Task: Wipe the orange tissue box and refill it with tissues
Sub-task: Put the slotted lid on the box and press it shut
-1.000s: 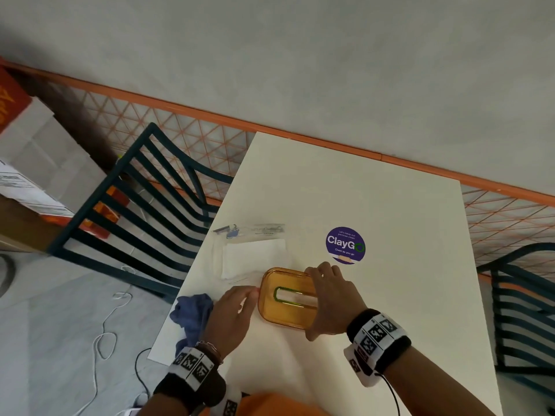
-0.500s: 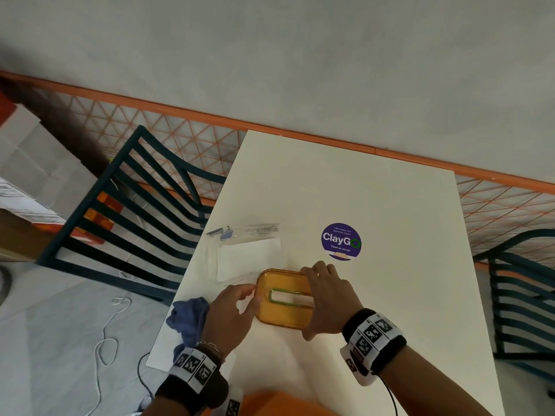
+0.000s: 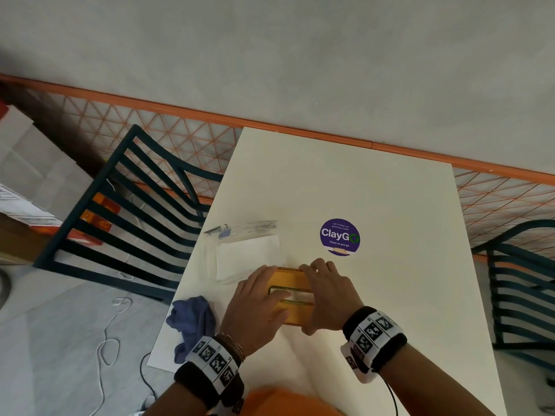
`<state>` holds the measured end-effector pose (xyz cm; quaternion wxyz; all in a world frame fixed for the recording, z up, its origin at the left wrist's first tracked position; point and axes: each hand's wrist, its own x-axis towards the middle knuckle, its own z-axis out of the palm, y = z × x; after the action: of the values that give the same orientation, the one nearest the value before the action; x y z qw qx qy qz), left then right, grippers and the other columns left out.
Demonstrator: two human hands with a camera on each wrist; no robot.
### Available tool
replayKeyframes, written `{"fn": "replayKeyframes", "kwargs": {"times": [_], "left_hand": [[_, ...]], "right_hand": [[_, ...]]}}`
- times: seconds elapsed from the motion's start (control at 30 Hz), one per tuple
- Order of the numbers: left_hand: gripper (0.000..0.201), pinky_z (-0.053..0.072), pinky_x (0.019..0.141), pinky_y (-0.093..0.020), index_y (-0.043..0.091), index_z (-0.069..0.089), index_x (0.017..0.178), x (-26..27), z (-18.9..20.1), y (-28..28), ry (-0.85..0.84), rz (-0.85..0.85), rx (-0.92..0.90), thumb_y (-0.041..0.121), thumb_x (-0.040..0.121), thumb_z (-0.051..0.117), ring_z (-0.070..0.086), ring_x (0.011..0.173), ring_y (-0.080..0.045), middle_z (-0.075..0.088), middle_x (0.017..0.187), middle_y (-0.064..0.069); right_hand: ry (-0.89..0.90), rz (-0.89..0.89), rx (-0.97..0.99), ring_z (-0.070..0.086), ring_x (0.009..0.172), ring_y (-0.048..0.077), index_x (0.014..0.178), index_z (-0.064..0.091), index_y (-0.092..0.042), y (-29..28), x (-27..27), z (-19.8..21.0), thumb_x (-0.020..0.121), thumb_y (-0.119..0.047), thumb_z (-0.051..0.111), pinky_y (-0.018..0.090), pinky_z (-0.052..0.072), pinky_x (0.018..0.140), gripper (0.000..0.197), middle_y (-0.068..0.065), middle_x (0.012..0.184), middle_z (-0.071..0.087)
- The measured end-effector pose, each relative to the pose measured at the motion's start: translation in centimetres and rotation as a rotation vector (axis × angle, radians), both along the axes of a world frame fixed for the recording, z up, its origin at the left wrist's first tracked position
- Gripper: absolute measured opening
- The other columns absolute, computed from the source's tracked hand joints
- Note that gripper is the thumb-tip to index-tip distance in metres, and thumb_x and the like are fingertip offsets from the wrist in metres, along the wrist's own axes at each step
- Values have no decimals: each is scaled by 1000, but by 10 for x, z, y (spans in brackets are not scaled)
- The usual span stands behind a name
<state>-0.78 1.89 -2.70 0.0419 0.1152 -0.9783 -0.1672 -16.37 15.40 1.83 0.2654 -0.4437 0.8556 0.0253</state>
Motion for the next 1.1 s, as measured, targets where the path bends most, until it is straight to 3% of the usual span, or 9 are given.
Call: {"fn": "replayKeyframes", "kwargs": {"times": [0.17, 0.3, 0.43, 0.57, 0.67, 0.8, 0.9, 0.97, 1.1], "left_hand": [[39, 44, 107, -47, 33, 70, 112, -5, -2, 6, -68, -51, -61, 61, 89, 54, 39, 145, -30, 42, 157, -8], [50, 43, 109, -47, 26, 73, 116, -6, 0, 7, -97, -41, -81, 63, 91, 49, 36, 148, -29, 39, 160, -9], [58, 42, 111, -47, 22, 71, 120, -3, -2, 6, -123, -34, -75, 66, 92, 45, 32, 150, -29, 35, 163, -10], [59, 40, 113, -48, 23, 70, 123, -4, -5, 6, -133, -28, -52, 67, 93, 44, 29, 151, -29, 31, 164, -10], [53, 41, 111, -49, 27, 72, 114, -7, -5, 7, -121, -22, -29, 67, 92, 45, 30, 151, -29, 34, 163, -9], [53, 38, 114, -49, 32, 67, 112, -9, 0, 5, -118, 16, 39, 74, 84, 50, 25, 152, -26, 30, 165, -4], [83, 31, 118, -45, 36, 48, 134, -6, 4, -1, -182, 120, 160, 82, 66, 61, 22, 151, -21, 19, 166, 3], [111, 36, 115, -45, 37, 31, 146, -1, 4, -9, -194, 227, 291, 78, 53, 74, 30, 146, -20, 21, 163, 5], [140, 53, 102, -39, 37, 8, 155, 10, -6, -20, -207, 350, 651, 53, 46, 95, 46, 131, -15, 30, 152, 8]], "right_hand": [[-41, -29, -70, 42, 125, 18, 151, 26, -33, 12, -6, -7, 44, -69, 87, 37, 51, 94, 129, -7, 143, 38], [-145, -165, -224, 44, 127, 14, 148, 31, -35, 35, -9, -16, 39, -67, 90, 33, 51, 98, 128, -12, 143, 42], [-118, -200, -291, 38, 137, 17, 139, 42, -35, 60, -3, -23, 45, -66, 88, 34, 48, 105, 109, -9, 155, 34], [-34, -149, -318, 33, 143, 21, 127, 54, -42, 72, 8, -27, 58, -68, 81, 35, 52, 98, 79, -6, 162, 25], [14, -106, -327, 35, 143, 25, 126, 55, -43, 71, 12, -29, 62, -68, 78, 37, 51, 102, 73, -2, 163, 25], [-30, -143, -307, 33, 144, 24, 139, 37, -31, 59, 11, -28, 52, -68, 83, 38, 42, 113, 105, 0, 162, 26], [-72, -136, -186, 21, 150, 25, 156, 5, -27, 42, 3, -22, 48, -63, 88, 46, 36, 118, 141, 1, 165, 15], [-76, -86, -90, 20, 150, 28, 157, -10, -26, 26, 0, -17, 50, -59, 91, 49, 33, 118, 151, 4, 164, 15], [-49, 5, 45, 37, 132, 28, 157, 2, -22, 2, -4, -12, 50, -56, 92, 50, 44, 106, 144, 5, 148, 33]]}}
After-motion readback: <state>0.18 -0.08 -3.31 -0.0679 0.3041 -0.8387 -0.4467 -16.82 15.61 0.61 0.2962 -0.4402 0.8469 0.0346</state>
